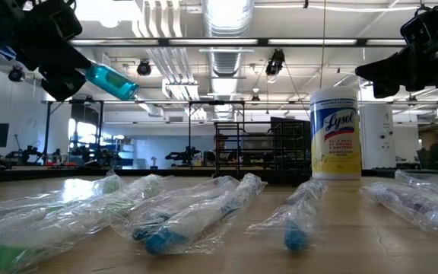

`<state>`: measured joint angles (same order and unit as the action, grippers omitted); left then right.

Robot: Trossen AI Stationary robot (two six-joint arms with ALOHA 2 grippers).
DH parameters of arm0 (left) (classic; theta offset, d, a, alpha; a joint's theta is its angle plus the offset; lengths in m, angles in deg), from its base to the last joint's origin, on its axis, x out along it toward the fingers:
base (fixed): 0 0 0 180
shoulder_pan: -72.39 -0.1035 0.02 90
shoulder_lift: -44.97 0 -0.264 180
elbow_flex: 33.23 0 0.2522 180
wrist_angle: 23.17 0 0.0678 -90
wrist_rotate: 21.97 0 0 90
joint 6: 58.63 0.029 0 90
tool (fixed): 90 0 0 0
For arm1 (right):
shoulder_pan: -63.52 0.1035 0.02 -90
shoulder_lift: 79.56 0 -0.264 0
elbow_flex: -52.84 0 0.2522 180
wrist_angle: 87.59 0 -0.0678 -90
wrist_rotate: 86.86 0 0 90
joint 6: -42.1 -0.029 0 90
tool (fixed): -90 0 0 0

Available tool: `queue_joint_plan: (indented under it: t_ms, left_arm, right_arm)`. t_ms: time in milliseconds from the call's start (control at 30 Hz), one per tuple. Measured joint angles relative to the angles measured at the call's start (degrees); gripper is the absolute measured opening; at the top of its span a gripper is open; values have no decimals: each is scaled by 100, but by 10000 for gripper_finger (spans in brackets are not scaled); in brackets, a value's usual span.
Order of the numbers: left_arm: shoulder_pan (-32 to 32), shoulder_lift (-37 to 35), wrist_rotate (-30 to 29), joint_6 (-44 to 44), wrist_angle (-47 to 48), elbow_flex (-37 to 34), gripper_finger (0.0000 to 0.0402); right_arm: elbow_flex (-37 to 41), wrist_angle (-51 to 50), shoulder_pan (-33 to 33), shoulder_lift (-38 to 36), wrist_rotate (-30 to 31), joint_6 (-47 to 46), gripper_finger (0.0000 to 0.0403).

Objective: Pick & Place toothbrushing station
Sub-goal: Put the left blue mouthwash into the wire organizer

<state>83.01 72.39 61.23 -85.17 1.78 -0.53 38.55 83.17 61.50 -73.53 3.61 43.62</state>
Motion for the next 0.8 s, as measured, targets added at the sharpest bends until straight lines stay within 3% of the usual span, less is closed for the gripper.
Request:
queue_joint_plan:
  t_ms: [167, 333, 800]
  left_arm:
    - [-5, 151, -74, -251, -291, 151, 98]
    - [-40, 595, -83, -117, -107, 830, 98]
    - [-415, 3330, -103, 1263, 2602, 4681, 98]
  right_arm:
    - [0, 2, -2, 4, 2, 20, 8]
    - [0, 13, -1, 7, 2, 21, 8]
    - [0, 24, 0, 4, 2, 22, 8]
